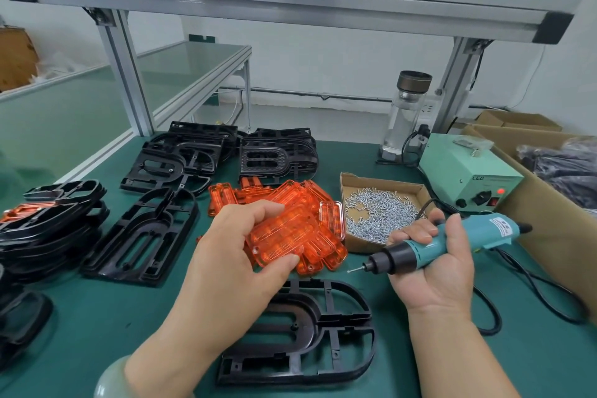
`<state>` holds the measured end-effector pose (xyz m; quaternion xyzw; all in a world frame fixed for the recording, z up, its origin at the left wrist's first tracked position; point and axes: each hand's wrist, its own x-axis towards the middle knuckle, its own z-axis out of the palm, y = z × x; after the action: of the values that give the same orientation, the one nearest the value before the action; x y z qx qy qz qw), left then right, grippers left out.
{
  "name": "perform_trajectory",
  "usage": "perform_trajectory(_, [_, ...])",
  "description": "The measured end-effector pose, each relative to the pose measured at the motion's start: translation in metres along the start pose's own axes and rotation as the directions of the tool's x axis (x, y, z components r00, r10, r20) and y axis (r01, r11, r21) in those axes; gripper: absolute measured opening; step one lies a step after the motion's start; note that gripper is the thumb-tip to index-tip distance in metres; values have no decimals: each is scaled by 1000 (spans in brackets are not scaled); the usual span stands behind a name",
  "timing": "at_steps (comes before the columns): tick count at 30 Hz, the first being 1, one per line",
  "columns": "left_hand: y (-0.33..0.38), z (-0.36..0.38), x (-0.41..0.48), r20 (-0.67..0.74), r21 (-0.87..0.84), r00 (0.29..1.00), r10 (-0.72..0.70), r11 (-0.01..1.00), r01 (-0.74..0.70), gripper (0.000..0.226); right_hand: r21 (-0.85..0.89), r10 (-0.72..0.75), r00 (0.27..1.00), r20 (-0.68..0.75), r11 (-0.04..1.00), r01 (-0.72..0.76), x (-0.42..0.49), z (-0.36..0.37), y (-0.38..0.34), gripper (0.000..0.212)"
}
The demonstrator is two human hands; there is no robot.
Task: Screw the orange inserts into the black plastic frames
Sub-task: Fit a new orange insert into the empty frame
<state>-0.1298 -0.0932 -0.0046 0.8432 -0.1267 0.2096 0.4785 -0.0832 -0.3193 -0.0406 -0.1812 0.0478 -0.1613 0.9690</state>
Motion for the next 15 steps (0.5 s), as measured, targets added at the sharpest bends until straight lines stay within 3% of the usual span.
perform_trajectory(5, [-7, 1, 0, 69, -177, 986, -153, 971, 163, 51, 6, 1, 1000, -2, 1000, -1, 0, 0, 0, 15])
perform_trajectory(15, [-2, 1, -6, 142, -278, 969, -202, 931, 235, 57, 9, 7, 1000, -5, 1000, -7, -1, 1, 0, 15])
